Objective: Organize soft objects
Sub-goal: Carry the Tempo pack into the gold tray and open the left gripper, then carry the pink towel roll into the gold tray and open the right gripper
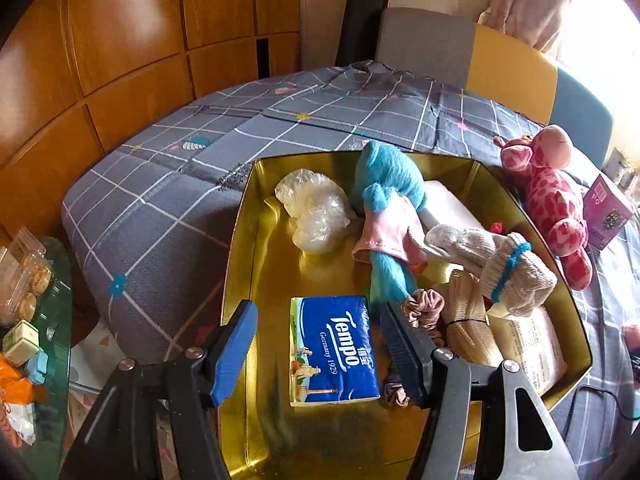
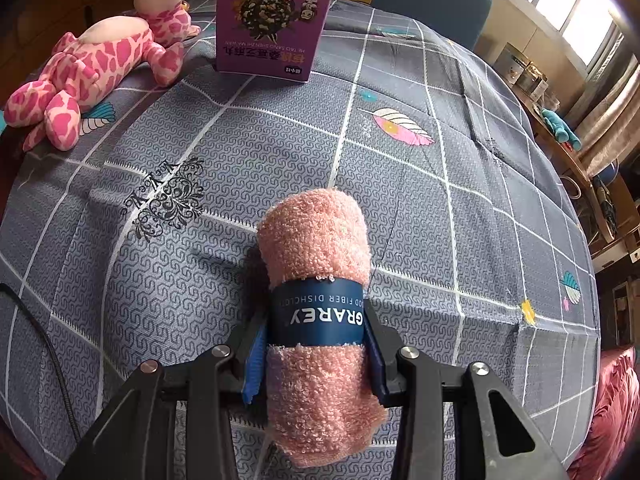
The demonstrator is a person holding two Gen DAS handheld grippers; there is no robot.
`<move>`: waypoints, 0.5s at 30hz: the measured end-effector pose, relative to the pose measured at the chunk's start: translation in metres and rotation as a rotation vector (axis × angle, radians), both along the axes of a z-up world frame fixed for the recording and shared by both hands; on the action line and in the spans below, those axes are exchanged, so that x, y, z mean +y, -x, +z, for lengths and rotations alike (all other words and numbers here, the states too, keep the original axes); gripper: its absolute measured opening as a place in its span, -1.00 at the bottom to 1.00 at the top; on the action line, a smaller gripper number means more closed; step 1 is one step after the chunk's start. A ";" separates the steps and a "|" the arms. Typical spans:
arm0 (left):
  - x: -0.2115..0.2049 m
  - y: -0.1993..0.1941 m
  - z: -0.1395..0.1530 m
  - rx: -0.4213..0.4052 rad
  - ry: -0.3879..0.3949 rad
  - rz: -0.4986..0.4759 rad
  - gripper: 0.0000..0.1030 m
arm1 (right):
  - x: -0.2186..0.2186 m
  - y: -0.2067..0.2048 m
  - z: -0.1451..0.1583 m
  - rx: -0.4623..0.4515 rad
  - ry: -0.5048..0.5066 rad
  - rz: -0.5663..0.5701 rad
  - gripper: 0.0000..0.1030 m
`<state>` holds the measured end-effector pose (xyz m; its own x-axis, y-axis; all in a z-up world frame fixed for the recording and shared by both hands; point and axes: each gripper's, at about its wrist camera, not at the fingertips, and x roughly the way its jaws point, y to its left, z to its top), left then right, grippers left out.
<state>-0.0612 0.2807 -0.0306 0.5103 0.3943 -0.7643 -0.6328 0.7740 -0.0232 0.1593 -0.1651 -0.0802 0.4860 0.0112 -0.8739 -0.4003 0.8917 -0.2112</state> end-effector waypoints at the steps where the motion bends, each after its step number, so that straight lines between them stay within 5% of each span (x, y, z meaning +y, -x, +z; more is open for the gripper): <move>1: 0.000 0.001 0.002 -0.005 -0.001 -0.001 0.26 | 0.000 0.000 0.000 -0.001 0.001 0.001 -0.21; 15: -0.015 0.024 0.028 -0.103 0.006 -0.028 0.26 | 0.003 -0.001 -0.001 0.006 0.014 -0.018 -0.23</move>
<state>-0.0847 0.2656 -0.0025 0.5971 0.3741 -0.7096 -0.6047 0.7911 -0.0917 0.1606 -0.1623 -0.0807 0.4804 -0.0102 -0.8770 -0.3854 0.8958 -0.2215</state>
